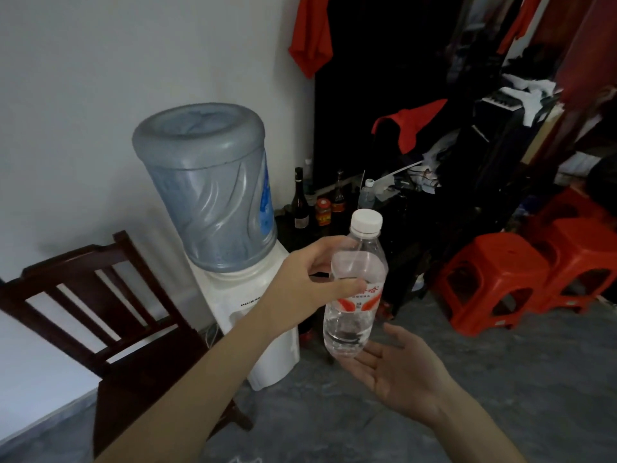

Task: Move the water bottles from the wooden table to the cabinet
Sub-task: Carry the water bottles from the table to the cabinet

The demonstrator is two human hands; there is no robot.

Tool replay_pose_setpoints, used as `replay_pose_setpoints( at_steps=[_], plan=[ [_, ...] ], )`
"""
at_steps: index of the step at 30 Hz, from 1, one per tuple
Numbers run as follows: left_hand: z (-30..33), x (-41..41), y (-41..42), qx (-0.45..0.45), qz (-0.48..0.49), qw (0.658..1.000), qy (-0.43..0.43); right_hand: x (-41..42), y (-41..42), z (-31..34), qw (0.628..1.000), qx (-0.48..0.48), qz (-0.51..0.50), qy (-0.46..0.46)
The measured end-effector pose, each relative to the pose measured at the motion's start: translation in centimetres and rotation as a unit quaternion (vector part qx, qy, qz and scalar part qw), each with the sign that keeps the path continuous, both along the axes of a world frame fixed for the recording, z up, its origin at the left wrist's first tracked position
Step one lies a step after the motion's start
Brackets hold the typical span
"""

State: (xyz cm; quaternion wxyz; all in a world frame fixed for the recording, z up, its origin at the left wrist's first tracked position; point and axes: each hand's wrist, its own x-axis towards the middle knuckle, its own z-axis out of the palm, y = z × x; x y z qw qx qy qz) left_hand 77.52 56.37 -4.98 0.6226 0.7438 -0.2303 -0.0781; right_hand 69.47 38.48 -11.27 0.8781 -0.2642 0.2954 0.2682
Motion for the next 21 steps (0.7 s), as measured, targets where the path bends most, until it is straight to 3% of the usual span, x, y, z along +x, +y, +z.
replay_pose_setpoints(
  at_steps=[10, 21],
  plan=[
    [-1.4, 8.9, -8.2, 0.004, 0.011, 1.0, 0.024, 10.2, -8.5, -1.2, 0.999, -0.023, 0.04, 0.015],
    [-1.6, 16.7, -20.0, -0.031, 0.092, 0.995, 0.013, 21.9, -22.7, -0.7, 0.991, -0.04, 0.129, 0.026]
  ],
)
